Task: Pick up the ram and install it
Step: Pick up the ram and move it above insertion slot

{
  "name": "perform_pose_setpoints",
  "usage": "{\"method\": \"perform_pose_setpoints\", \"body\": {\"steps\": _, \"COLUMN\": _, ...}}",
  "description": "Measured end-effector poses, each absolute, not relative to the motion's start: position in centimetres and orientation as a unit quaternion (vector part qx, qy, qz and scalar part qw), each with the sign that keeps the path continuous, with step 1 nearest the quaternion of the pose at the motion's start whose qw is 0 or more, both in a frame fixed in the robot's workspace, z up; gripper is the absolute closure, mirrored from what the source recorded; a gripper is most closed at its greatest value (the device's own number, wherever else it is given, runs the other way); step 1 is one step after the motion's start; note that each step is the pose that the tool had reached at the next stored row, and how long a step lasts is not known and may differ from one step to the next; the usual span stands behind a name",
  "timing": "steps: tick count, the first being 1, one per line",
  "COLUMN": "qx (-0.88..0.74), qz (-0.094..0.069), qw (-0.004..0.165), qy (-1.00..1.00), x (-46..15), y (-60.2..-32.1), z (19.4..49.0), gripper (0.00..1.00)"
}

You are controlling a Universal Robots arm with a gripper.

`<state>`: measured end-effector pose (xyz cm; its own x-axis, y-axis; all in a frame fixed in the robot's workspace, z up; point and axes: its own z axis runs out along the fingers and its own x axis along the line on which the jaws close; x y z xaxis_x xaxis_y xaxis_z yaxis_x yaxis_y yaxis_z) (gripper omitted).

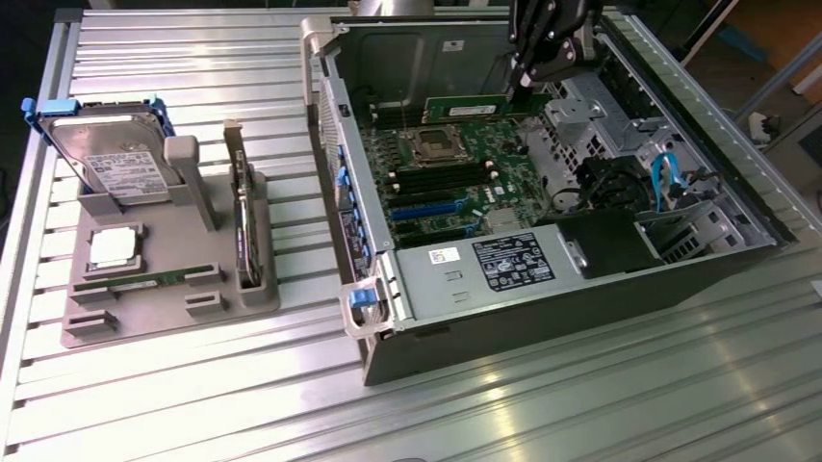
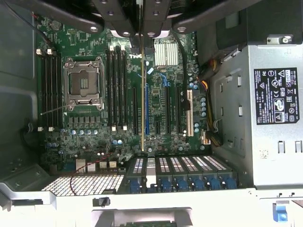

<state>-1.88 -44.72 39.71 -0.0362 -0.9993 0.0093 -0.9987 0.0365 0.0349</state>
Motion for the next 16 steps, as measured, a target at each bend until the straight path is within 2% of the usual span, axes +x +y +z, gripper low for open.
{"method": "perform_pose_setpoints", "body": {"steps": 16, "qx": 0.694, "qz": -0.009, "qw": 0.016, "qy": -0.72, "x": -1.9, "y": -43.5, "z": 39.6, "gripper": 0.88}}
